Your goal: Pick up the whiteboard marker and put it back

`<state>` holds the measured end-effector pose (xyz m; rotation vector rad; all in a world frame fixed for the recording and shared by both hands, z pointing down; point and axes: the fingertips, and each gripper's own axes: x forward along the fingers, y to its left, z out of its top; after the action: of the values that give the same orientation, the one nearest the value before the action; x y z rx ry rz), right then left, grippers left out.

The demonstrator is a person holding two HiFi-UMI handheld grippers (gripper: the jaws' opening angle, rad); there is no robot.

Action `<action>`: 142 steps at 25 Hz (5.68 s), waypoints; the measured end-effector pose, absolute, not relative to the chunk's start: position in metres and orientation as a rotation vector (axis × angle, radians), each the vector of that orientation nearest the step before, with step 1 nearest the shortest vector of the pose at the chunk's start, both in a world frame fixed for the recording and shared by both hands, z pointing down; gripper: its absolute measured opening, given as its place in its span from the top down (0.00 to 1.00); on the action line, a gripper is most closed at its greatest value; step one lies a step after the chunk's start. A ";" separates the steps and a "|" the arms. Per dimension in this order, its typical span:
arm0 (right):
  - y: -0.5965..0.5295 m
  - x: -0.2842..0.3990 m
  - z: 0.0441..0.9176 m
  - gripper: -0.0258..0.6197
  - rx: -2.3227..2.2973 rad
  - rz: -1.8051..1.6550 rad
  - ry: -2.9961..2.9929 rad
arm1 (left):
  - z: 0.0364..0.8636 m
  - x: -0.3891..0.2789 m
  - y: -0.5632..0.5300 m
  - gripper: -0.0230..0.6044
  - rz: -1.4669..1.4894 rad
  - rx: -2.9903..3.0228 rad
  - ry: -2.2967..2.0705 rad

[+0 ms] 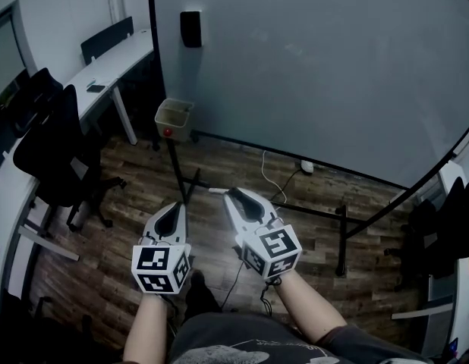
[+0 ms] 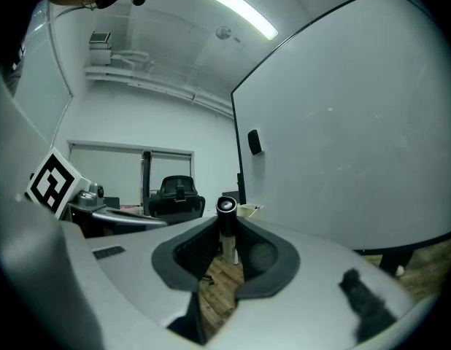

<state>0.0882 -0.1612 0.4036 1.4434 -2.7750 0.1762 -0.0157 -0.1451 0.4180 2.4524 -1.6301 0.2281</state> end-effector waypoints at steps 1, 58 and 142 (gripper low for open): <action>-0.158 0.089 0.404 0.84 1.437 0.175 -2.779 | 0.420 -0.014 -0.142 0.94 0.228 2.448 -1.620; -0.426 -0.022 0.398 0.84 1.543 0.076 -2.670 | 0.417 -0.118 -0.402 0.94 0.213 2.547 -1.415; -0.160 0.109 0.425 0.92 1.450 0.253 -2.669 | 0.422 0.009 -0.136 0.94 0.215 2.470 -1.492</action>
<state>0.1089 -0.1601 0.4248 1.4497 -2.6688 0.2534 0.0086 -0.1362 0.4216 2.4704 -1.4922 0.2153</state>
